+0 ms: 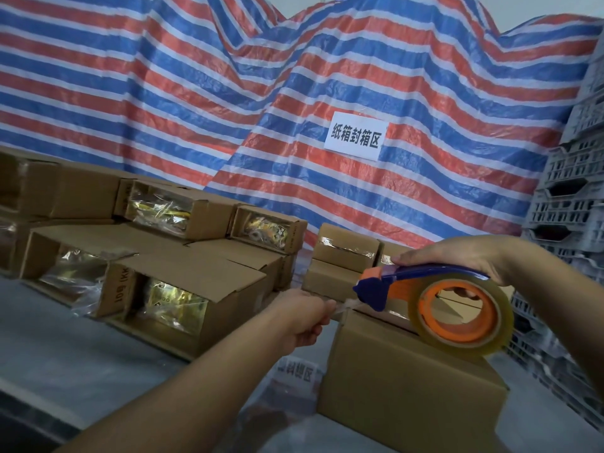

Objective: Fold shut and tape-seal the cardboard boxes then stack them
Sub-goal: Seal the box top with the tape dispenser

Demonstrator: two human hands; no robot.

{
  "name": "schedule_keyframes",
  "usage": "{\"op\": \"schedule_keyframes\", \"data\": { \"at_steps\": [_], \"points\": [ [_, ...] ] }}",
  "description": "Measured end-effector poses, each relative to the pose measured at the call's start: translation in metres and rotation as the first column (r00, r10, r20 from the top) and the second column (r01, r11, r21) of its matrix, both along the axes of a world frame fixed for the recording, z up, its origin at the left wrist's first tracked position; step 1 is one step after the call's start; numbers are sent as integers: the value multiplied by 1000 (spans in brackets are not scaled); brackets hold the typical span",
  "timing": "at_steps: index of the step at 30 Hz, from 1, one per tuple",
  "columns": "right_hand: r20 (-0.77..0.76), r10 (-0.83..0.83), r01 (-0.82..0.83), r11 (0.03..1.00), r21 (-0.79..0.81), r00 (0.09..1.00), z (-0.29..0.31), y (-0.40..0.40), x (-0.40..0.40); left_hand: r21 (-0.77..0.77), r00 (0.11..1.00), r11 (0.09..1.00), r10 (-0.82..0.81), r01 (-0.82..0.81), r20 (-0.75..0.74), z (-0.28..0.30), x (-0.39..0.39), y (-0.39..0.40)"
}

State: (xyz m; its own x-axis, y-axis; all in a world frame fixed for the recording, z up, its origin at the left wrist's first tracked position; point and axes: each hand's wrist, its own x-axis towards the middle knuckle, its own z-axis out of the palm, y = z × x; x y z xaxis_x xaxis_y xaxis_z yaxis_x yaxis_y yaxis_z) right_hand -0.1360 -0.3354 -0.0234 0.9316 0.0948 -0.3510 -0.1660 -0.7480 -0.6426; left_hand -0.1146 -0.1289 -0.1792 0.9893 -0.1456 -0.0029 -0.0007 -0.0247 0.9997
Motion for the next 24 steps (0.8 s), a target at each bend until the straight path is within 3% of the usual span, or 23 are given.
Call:
{"op": "schedule_keyframes", "data": {
  "at_steps": [11,18,21,24],
  "points": [
    [10,4,-3,999,-48,1000,0,5,-3,80,999,997,8,-11,36,-16,3,-14],
    [-10,15,-15,1000,-13,1000,0,4,-1,-19,981,998,-61,58,-182,-27,-4,-13],
    [4,31,-31,999,-36,999,0,3,-1,32,986,989,146,-144,-74,-21,1,-6],
    [-11,38,-38,999,-32,999,-1,1,1,73,981,984,153,-162,115,-2,4,-12]
  ]
}}
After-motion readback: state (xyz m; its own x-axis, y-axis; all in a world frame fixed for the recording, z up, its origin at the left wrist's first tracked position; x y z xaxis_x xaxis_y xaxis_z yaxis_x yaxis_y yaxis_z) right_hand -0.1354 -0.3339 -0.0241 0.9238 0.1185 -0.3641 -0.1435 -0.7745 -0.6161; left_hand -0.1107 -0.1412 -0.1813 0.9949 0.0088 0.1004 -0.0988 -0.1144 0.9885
